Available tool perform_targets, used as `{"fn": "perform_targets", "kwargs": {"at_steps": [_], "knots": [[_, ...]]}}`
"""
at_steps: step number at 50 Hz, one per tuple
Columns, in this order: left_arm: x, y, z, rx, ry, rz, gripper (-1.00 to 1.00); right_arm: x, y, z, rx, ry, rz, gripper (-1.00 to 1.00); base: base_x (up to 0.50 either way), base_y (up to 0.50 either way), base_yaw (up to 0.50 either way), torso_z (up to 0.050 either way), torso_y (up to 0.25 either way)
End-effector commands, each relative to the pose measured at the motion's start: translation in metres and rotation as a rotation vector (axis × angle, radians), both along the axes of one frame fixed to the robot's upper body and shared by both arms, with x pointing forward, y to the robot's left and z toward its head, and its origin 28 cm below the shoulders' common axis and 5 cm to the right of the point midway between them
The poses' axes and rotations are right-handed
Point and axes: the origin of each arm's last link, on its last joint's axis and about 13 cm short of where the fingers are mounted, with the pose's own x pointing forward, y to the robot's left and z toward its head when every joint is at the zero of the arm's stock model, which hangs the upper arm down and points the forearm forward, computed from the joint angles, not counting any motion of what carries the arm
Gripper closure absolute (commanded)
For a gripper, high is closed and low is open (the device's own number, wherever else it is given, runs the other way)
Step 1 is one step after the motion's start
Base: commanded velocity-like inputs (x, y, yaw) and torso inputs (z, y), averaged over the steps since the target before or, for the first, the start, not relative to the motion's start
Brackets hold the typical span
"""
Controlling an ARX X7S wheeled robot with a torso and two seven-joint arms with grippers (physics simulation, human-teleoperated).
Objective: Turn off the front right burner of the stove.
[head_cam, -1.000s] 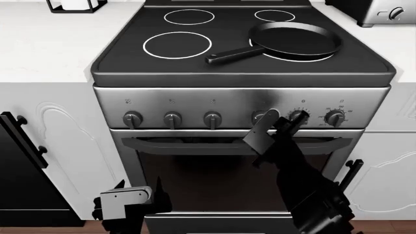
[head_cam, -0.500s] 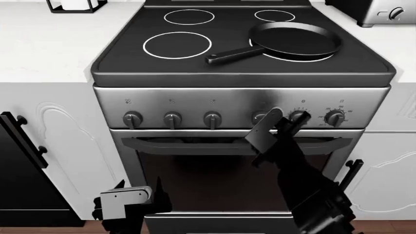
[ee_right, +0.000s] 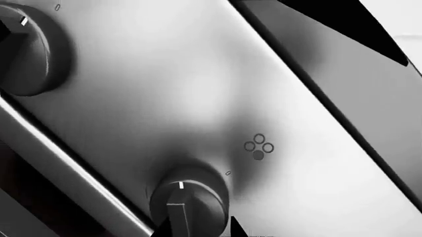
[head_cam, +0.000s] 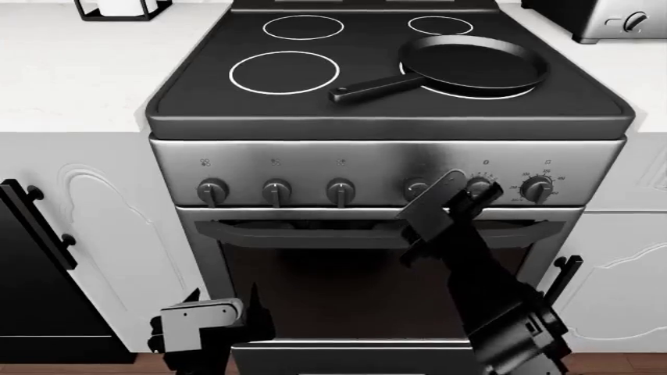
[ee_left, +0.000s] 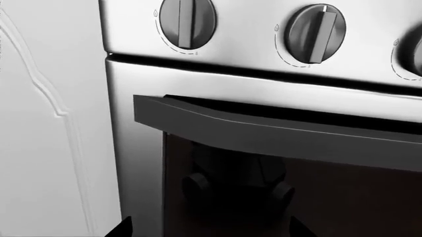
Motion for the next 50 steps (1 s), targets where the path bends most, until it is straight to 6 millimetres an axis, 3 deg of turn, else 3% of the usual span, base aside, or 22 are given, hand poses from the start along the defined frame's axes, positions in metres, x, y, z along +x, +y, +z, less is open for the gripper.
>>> {"fn": "perform_targets", "kwargs": {"at_steps": [1, 50], "knots": [[0.0004, 0.0003, 0.0002, -0.004, 0.002, 0.003, -1.00, 0.0016, 0.0124, -0.0037, 0.118, 0.047, 0.053, 1.00, 0.00, 0.00, 0.01, 0.000, 0.000], [0.0003, -0.0002, -0.0012, -0.004, 0.008, 0.000, -1.00, 0.0007, 0.0222, -0.0041, 0.441, 0.025, 0.043, 1.00, 0.00, 0.00, 0.01, 0.000, 0.000]]}}
